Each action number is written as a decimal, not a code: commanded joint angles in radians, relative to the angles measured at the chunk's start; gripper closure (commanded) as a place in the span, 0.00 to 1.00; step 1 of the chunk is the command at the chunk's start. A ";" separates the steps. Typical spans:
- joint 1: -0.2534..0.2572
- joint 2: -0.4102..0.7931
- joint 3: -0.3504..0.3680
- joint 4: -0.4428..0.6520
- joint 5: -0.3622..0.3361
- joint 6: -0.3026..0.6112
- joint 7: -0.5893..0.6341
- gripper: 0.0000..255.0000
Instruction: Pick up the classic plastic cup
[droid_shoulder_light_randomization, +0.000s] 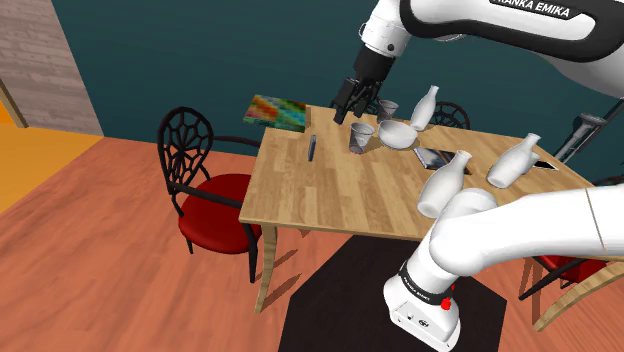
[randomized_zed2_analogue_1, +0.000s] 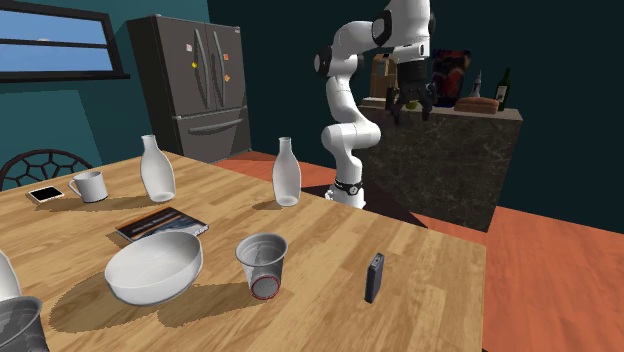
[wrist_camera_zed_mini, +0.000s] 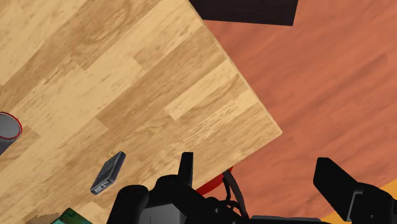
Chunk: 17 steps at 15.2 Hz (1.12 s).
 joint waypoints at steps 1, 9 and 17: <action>0.000 0.000 0.000 0.000 0.000 0.000 0.000 0.00; -0.056 0.098 -0.124 -0.065 -0.097 0.156 -0.155 0.00; -0.101 0.268 -0.252 -0.055 -0.165 0.321 -0.304 0.00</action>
